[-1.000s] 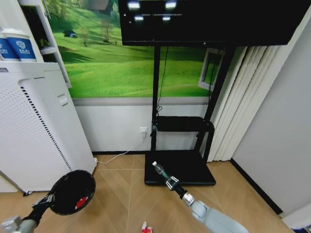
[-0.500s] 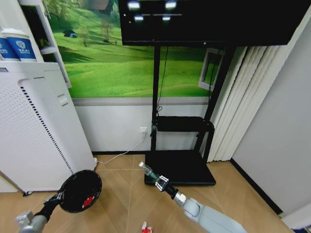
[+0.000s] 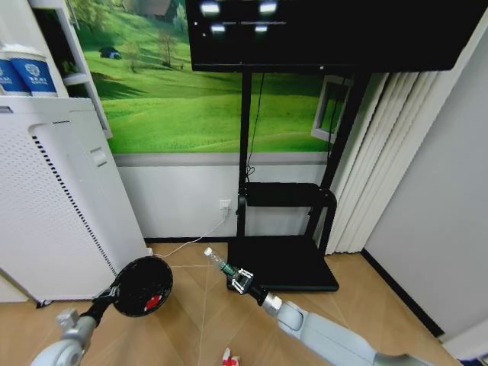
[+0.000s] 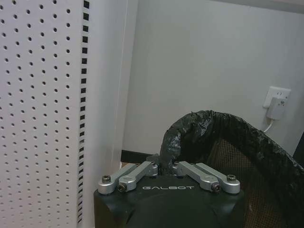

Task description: Pick up the trash bin and place the garbage on the floor into it.

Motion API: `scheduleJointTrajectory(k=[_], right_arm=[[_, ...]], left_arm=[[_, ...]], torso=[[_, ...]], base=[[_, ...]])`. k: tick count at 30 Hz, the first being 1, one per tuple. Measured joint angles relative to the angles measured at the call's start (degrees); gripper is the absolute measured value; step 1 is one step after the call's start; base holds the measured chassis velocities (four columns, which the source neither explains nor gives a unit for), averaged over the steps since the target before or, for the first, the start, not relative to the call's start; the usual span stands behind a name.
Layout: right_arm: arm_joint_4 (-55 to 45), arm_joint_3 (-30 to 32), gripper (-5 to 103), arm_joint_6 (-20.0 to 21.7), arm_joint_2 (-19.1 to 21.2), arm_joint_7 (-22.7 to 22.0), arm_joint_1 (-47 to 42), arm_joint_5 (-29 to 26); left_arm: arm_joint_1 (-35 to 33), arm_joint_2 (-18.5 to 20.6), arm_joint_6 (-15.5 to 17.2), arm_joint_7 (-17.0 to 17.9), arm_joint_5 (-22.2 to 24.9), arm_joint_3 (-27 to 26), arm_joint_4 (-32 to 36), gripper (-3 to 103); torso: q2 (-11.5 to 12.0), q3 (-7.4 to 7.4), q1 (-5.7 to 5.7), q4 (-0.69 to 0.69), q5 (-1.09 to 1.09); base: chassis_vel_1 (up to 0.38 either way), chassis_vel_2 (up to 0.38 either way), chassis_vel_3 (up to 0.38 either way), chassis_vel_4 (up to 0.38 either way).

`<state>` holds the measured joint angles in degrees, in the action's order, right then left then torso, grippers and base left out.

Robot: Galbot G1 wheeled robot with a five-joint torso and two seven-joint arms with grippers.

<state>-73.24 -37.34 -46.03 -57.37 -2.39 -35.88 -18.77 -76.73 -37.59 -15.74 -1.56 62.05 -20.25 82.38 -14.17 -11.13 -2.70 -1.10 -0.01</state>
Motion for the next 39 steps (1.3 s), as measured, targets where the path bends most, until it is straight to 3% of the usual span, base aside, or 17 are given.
scheduleJointTrajectory(k=[7, 10, 14, 25, 39], right_arm=[[-1.57, -2.74, 27, 0.0, -1.1, 0.68, 1.44, -0.67], [-0.19, -4.68, 27, -0.01, -4.59, 0.7, 2.94, -1.33], [1.69, -6.28, 27, -0.01, -8.42, 0.66, 3.86, -1.93], [8.54, -9.74, 27, -0.01, -17.76, 0.41, 5.83, -3.41], [14.92, -12.67, 27, 0.05, -22.83, -0.12, 7.15, -4.39]], left_arm=[[12.21, -1.02, 0.09, -0.63, 1.34, 10.7, -5.33, 6], [18.23, -3.08, 0.21, 0.5, 1.61, 16.46, -6.62, 6], [19.96, -4.29, 0.49, 1.32, 1.49, 19.45, -5.66, 6], [18.85, -5.48, 0.54, 1.94, 0.59, 21.97, -2.67, 6], [15.92, -5.13, 0.6, 1.75, 0.02, 21.83, 1.42, 6]], torso=[[0.0, 0.0, 0.0, -0.02, 0.0], [0.0, 0.0, 0.0, -0.01, 0.01], [0.0, 0.0, 0.0, -0.01, -0.01], [0.0, 0.0, 0.01, 0.0, 0.0], [-0.02, 0.01, 0.01, -0.01, 0.0]], base=[[0.0, 0.0, 0.0, 0.0], [0.0, 0.0, 0.0, 0.0], [0.0, 0.0, 0.0, 0.0], [0.0, 0.0, 0.0, 0.0], [0.0, 0.0, 0.0, 0.0]])
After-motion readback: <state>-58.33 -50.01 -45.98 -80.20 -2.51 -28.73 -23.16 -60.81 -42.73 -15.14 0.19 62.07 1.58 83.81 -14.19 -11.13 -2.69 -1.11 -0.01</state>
